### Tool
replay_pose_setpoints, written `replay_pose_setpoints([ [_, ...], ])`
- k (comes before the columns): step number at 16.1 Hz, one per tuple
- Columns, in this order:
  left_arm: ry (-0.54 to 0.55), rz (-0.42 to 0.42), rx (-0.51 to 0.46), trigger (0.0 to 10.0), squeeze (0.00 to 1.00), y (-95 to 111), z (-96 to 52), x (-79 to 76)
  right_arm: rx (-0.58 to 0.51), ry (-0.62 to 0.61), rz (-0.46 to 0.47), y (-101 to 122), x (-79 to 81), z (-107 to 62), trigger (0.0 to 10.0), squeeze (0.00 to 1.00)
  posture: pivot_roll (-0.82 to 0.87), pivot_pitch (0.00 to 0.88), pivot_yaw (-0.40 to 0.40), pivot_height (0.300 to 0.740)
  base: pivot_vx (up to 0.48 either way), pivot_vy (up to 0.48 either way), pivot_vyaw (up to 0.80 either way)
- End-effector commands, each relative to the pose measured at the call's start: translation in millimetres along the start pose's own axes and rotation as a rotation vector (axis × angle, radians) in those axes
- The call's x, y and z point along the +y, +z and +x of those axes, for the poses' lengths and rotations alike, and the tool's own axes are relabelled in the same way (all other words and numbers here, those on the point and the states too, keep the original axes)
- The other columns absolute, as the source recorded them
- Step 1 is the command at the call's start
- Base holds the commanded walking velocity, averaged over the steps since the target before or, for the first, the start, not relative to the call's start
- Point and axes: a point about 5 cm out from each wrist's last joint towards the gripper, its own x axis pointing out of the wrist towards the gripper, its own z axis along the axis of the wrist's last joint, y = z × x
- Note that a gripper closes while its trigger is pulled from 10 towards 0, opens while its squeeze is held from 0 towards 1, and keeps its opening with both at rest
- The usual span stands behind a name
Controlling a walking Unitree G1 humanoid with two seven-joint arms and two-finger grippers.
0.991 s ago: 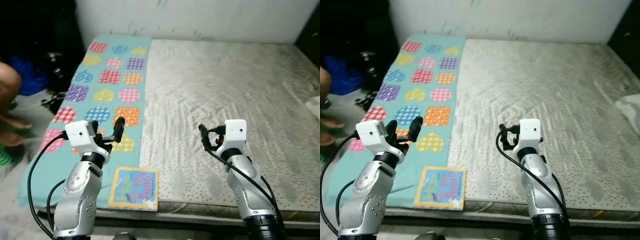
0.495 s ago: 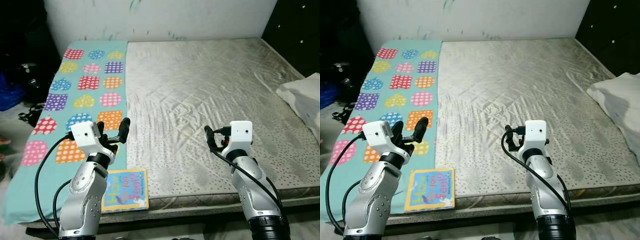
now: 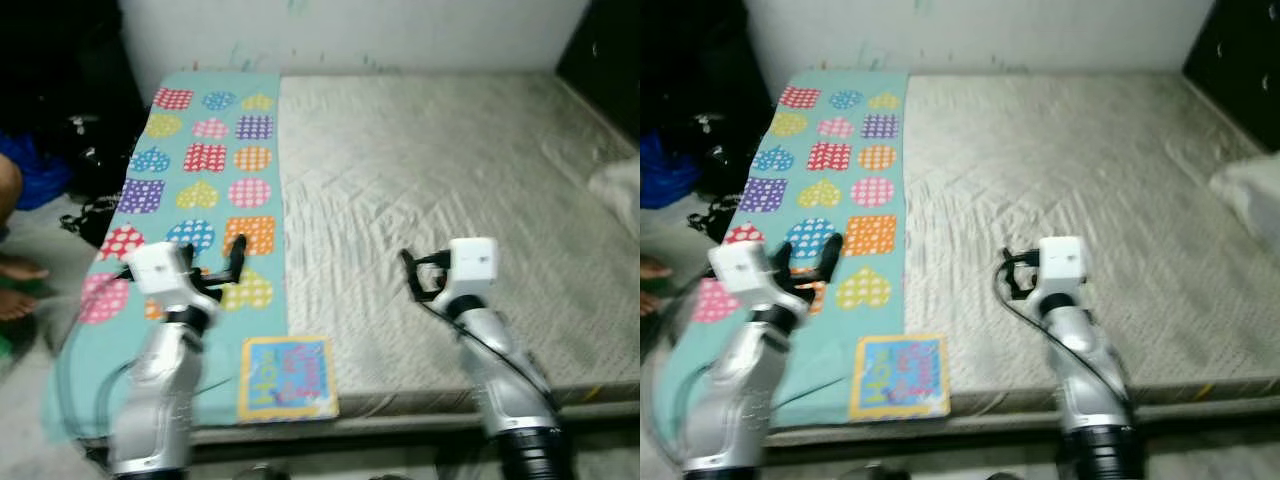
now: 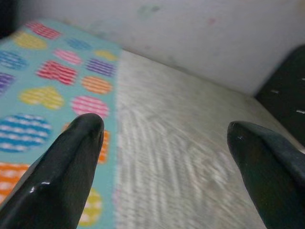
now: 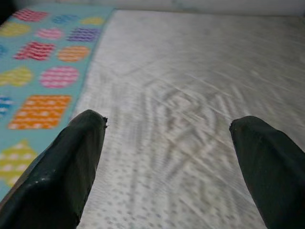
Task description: Clean up the room
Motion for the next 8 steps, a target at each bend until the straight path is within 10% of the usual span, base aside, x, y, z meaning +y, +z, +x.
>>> replay_pose_setpoints([
  [1, 0.016, 0.016, 0.01, 10.0, 0.0, 0.4, -0.7, 5.0, -0.007, 0.004, 0.007, 1.0, 1.8, 0.2, 10.0, 0.0, -0.01, 0.11, 0.007, 0.74, 0.0, 0.36, 0.0],
  [8, 0.038, 0.063, 0.013, 10.0, 0.0, -0.1, 1.2, 6.7, -0.013, 0.006, 0.007, 2.8, 1.8, 2.6, 10.0, 0.0, -0.01, 0.103, -0.001, 0.74, 0.0, 0.102, 0.0],
])
